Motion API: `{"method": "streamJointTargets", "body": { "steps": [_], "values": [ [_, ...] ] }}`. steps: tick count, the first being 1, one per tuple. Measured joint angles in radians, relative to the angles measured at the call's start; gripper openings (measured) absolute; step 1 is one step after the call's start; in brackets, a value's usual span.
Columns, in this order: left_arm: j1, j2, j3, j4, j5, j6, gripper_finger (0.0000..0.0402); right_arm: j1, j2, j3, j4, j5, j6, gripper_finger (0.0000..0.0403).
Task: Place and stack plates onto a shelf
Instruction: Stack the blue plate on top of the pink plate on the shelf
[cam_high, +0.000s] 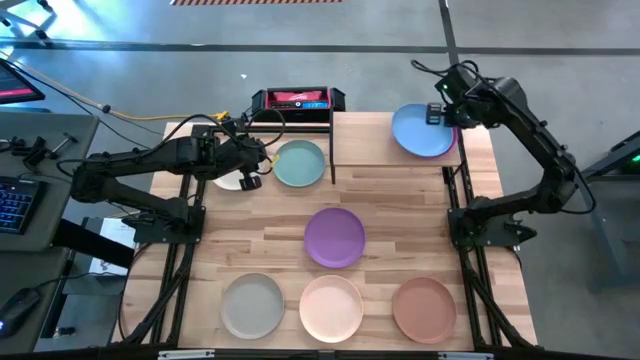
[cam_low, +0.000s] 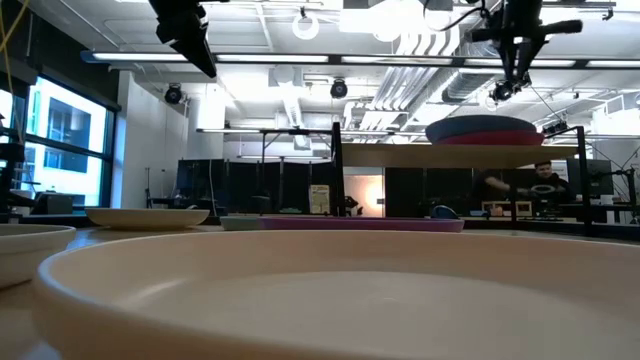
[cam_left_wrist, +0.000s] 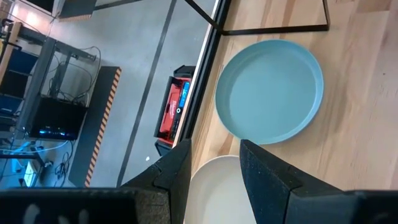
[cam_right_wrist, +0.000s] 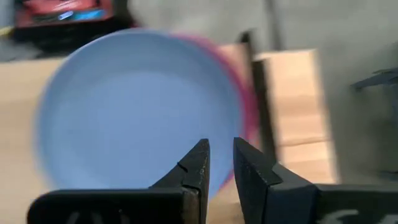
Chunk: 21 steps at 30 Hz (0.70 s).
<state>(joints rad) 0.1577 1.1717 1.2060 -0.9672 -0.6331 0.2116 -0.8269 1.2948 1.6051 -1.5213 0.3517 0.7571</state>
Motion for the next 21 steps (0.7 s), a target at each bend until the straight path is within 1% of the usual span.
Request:
{"method": "streamJointTargets", "body": {
  "steps": [2,4,10,13,21],
  "values": [
    [0.0,0.0,0.0,0.0,0.0,0.0,0.0127,0.015,0.004,0.0,0.03,-0.096,-0.013,0.0048],
    [0.005,0.0,0.0,0.0,0.0,0.0,0.0127,0.052,0.012,0.0,0.072,-0.147,-0.016,0.0048],
    [0.034,0.0,0.0,0.0,0.001,0.0,0.0127,0.159,0.081,0.0,0.176,-0.222,-0.032,0.0048],
    [0.049,0.0,0.0,0.0,0.001,0.0,0.0127,0.203,0.135,0.0,0.211,-0.231,-0.057,0.0048],
    [0.072,0.0,0.0,0.0,0.001,-0.002,0.0127,0.233,0.24,0.0,0.273,-0.279,-0.085,0.0048]
  ]
}}
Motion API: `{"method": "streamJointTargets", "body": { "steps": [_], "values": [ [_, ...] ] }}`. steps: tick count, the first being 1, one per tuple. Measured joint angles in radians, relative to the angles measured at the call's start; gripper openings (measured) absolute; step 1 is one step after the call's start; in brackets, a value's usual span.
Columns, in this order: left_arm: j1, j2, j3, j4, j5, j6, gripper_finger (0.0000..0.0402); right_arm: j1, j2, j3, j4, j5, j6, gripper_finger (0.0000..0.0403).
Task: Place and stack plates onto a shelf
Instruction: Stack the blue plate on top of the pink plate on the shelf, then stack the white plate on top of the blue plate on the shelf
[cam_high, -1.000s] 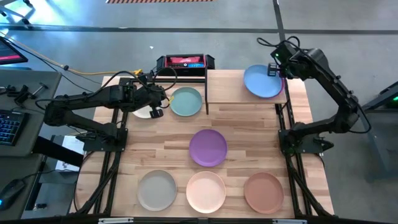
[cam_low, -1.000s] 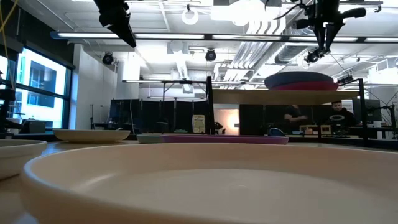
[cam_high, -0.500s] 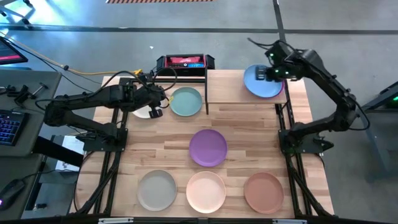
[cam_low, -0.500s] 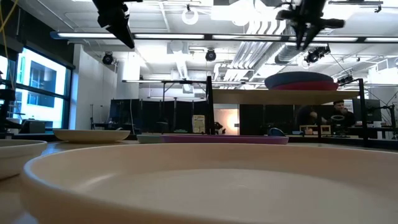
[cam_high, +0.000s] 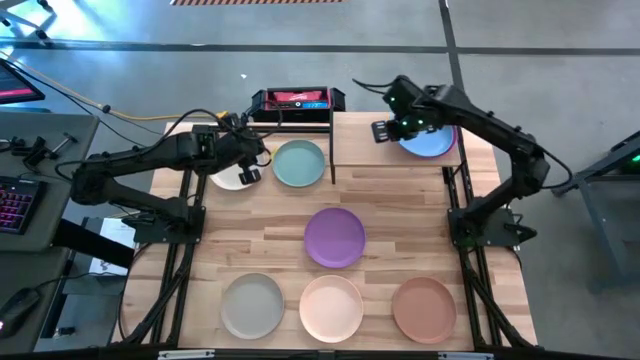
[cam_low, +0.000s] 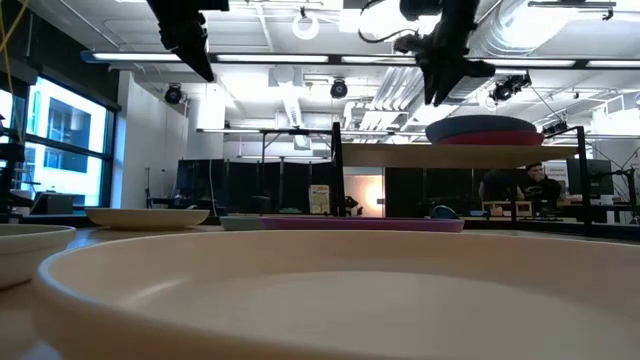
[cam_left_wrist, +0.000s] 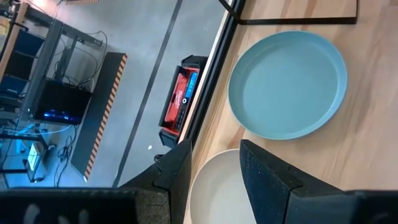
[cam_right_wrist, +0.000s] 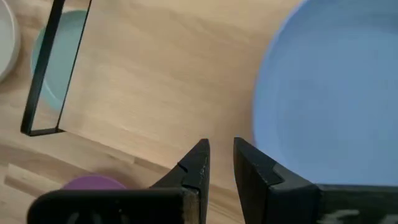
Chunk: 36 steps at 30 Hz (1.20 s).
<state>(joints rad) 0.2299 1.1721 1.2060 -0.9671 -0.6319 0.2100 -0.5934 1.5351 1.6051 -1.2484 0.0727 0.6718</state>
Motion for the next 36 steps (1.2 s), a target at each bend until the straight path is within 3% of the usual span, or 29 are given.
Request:
{"method": "streamJointTargets", "body": {
  "steps": [8,13,25,36],
  "values": [
    [0.001,0.0,0.0,0.0,0.0,0.0,0.0127,-0.003,0.062,0.0,-0.002,0.004,-0.026,0.0048],
    [0.001,0.0,0.0,0.0,0.0,-0.001,0.0127,-0.008,0.063,0.0,-0.04,0.053,-0.021,0.0048],
    [0.001,0.0,0.0,0.001,-0.001,-0.001,0.0127,-0.041,0.063,0.0,-0.093,0.058,-0.018,0.0048],
    [0.037,0.0,0.0,0.0,0.023,-0.029,0.0127,0.005,0.062,0.0,-0.082,-0.073,-0.053,0.0048]
  ]
}}
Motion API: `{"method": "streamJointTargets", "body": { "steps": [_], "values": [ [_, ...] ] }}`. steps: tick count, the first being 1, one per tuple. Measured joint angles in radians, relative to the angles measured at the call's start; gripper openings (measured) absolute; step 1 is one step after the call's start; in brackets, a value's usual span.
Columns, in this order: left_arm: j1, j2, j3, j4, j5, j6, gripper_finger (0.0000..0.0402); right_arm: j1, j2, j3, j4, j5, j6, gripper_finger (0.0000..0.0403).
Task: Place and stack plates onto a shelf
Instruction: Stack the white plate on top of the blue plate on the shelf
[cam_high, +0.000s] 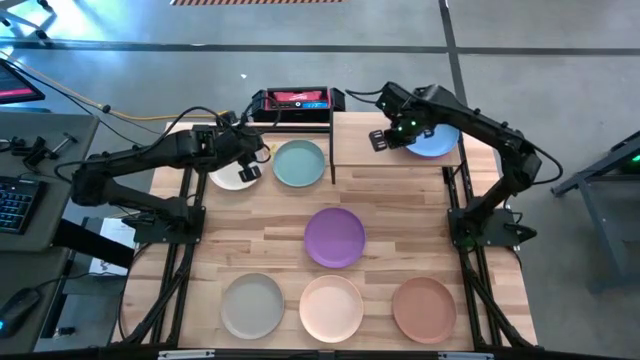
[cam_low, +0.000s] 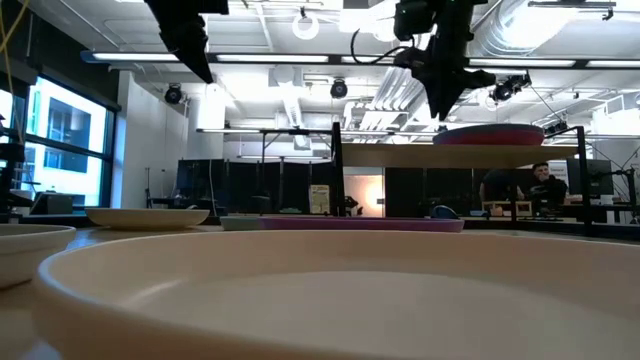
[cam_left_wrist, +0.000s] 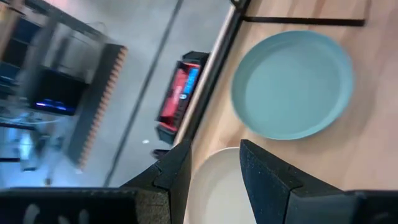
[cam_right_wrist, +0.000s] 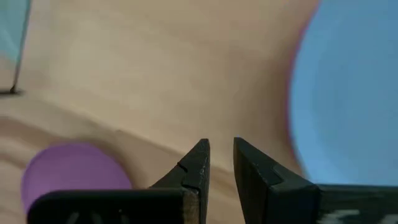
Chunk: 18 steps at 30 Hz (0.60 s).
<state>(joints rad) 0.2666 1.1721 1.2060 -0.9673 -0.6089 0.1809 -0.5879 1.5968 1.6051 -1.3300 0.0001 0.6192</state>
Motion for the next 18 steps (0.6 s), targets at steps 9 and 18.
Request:
{"method": "streamJointTargets", "body": {
  "steps": [9,18],
  "values": [
    [0.081,0.0,0.0,-0.051,0.154,-0.143,0.0127,0.114,-0.001,0.0,0.011,-0.009,-0.018,0.0048],
    [0.142,0.037,0.0,-0.166,0.224,-0.288,0.0127,0.182,-0.001,0.0,0.071,0.006,-0.018,0.0048]
  ]
}}
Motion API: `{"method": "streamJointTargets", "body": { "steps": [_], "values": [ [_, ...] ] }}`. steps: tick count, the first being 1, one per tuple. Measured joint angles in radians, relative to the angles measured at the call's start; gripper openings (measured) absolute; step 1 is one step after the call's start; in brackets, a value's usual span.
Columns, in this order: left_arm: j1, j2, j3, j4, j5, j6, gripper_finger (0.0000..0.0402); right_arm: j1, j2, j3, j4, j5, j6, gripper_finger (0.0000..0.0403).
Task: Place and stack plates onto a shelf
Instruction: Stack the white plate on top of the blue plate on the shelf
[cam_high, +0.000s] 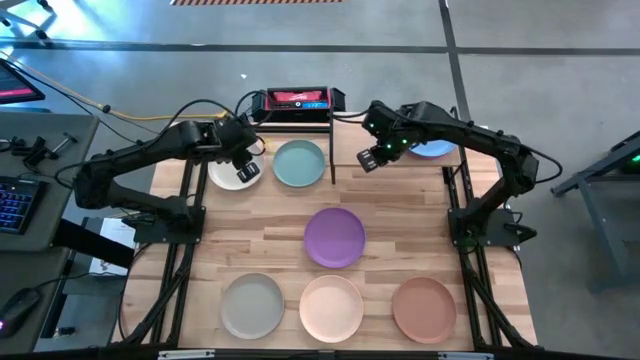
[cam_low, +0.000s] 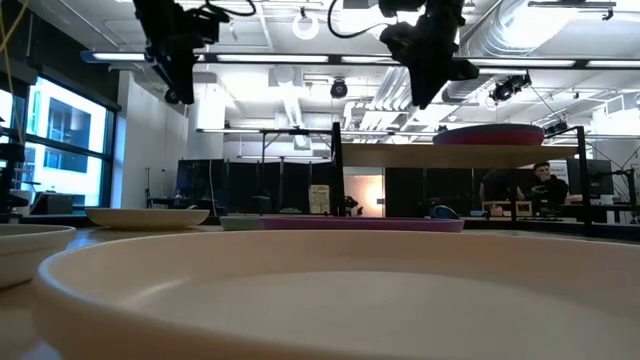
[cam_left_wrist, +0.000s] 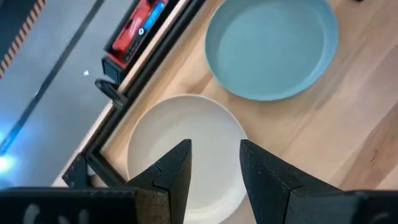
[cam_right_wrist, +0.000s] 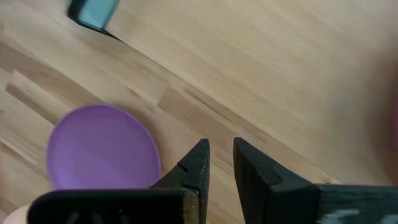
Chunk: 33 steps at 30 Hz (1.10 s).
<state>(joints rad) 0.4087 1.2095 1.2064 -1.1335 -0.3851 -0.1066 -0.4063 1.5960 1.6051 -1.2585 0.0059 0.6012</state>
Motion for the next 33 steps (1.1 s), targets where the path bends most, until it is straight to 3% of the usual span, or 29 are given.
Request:
{"method": "streamJointTargets", "body": {
  "steps": [9,22,33],
  "values": [
    [0.04,0.103,0.0,-0.06,0.061,-0.105,0.0127,0.003,0.0,0.0,0.025,-0.008,-0.026,0.0048],
    [0.076,0.291,-0.003,-0.084,0.118,-0.126,0.0126,0.001,0.0,0.0,0.045,-0.009,-0.034,0.0048],
    [0.078,0.294,-0.183,-0.008,0.171,-0.119,0.0126,0.001,0.0,0.0,0.045,-0.01,-0.034,0.0048]
  ]
}}
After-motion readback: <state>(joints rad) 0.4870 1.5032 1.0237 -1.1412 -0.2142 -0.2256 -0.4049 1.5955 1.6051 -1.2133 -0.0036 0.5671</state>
